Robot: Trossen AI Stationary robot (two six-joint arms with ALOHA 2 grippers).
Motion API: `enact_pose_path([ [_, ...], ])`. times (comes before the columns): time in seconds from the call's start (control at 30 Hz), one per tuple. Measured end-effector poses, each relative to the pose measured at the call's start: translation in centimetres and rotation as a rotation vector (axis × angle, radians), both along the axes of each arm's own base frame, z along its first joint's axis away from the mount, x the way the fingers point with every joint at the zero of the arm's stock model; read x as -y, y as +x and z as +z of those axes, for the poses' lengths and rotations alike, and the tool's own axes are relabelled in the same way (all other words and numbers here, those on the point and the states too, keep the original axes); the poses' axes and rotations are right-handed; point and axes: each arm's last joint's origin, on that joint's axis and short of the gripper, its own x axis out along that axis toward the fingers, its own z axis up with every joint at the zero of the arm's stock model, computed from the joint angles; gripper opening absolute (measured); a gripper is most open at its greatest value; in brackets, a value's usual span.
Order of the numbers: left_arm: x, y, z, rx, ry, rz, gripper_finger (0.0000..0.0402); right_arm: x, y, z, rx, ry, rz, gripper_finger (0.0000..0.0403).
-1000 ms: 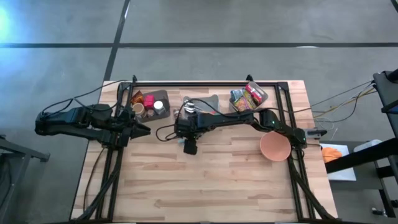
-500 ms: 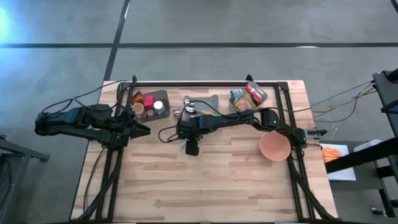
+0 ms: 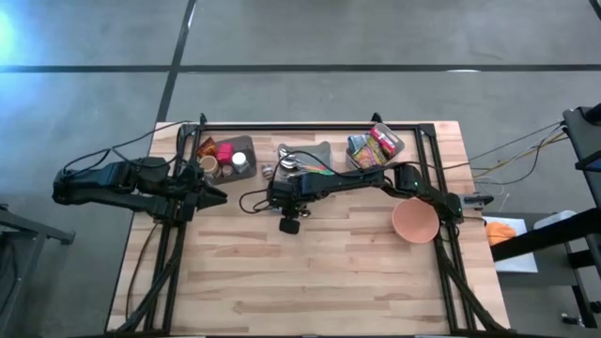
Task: Pick & Place Food Item
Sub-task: Put the small blue spoon into the right gray bin
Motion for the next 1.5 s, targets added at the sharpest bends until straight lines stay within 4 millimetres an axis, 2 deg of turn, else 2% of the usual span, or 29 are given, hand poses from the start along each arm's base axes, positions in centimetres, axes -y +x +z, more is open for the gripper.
enact_pose_path([
  [0.47, 0.0, -0.1, -0.1, -0.013, 0.000, 0.000, 0.0125, -1.9, 1.0, 1.7, 0.037, 0.011, 0.047, 0.0022],
  [0.77, 0.0, -0.3, -0.7, -0.089, -0.095, 0.043, 0.0125, -3.9, 1.4, 4.3, 0.034, -0.010, 0.139, 0.0021],
  [1.17, 0.0, -0.3, -0.7, -0.095, -0.128, 0.042, 0.0125, -5.9, 1.8, 9.7, 0.113, -0.055, 0.199, 0.0021],
  [1.37, 0.4, 0.1, -0.9, -0.128, -0.175, -0.078, 0.0125, -7.2, 1.5, 13.0, 0.168, -0.081, 0.276, 0.0021],
  [1.5, 0.9, 1.4, -1.5, -0.210, -0.229, -0.198, 0.0125, -8.3, 0.7, 14.7, 0.195, -0.098, 0.340, 0.0020],
])
